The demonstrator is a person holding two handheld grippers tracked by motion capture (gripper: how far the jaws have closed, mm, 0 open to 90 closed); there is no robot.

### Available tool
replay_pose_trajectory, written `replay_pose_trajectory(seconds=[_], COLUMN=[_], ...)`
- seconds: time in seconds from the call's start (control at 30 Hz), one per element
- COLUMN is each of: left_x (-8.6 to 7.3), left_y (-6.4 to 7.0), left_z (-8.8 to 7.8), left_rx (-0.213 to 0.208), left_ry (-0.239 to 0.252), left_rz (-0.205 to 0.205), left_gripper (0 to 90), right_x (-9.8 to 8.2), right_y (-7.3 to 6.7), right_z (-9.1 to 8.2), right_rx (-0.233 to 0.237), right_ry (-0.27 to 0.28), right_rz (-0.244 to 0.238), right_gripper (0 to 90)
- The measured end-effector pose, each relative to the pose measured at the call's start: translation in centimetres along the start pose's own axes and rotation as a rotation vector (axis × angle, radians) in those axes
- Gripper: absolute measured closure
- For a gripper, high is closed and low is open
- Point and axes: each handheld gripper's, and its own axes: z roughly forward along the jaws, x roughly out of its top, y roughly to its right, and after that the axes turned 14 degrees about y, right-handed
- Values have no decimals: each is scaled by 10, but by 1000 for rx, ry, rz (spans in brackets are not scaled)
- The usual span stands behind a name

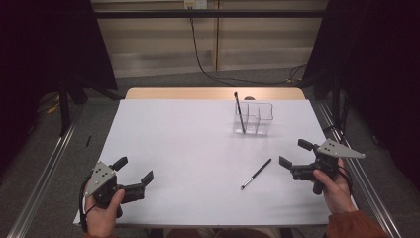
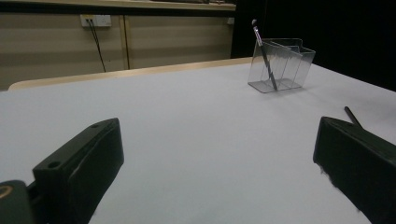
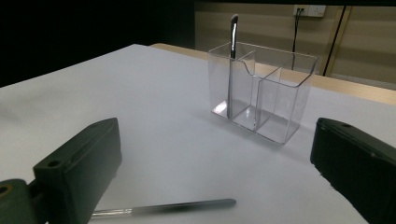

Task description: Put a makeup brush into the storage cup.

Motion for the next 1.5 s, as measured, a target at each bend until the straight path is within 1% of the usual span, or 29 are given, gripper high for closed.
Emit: replay_pose_trajectory(seconds=[0.1,0.13,0.23,0.3,0.33,0.37,0.43,0.67,0.73,0.77,0.83,0.9,1.0,1.07,1.1,1.2,1.27,1.3,1.33,1.37,1.4,1.43,1.47,1.5], left_x=[0,0,0,0,-1,0,-1,-1,-1,-1,-1,-1,-1,-1,-1,-1,-1,-1,-1,-2,-1,-1,-1,-1], left_y=[0,0,0,-1,-1,-1,-1,-1,-1,-2,-2,-2,-2,-2,-2,-2,-2,-2,-2,-2,-2,-2,-2,-2], left_z=[0,0,0,0,0,0,0,1,1,1,1,1,1,0,0,0,0,0,0,0,0,1,1,1], left_rx=[2,5,3,5,7,7,6,7,9,7,8,8,8,8,8,6,5,5,5,5,6,6,6,5], left_ry=[1,5,4,1,5,3,3,0,0,-3,-5,-5,-7,-8,-10,-12,-15,-12,-13,-12,-17,-19,-19,-18], left_rz=[-2,-6,-6,-5,-9,-7,-8,-6,-6,-2,-2,-5,-2,1,3,5,6,5,6,4,7,10,10,8], left_gripper=[18,18,18,18,18,18,18,18,18,18,18,18,18,18,18,18,18,18,18,18,18,18,18,18], right_x=[3,5,7,9,12,12,15,23,27,27,30,31,31,31,30,29,28,28,26,26,25,23,23,22], right_y=[-1,-1,-1,0,2,2,3,5,8,8,9,9,10,9,9,9,9,9,10,10,10,11,11,10], right_z=[6,10,15,21,25,25,31,43,51,51,59,64,68,73,75,77,79,80,82,82,82,83,83,84], right_rx=[9,14,15,16,11,11,9,21,28,28,46,60,72,96,113,112,129,136,159,159,164,174,174,186], right_ry=[0,2,1,-6,-5,-5,-5,-15,-41,-41,-65,-88,-104,-136,-160,-172,-208,-230,-280,-280,-305,-345,-345,-387], right_rz=[-6,-9,-7,-11,-6,-6,-4,-14,-29,-29,-42,-52,-53,-49,-53,-49,-27,-25,-13,-13,-19,-24,-24,-32], right_gripper=[13,12,10,13,12,12,8,6,18,18,37,37,33,34,19,18,5,6,10,10,9,8,8,10])
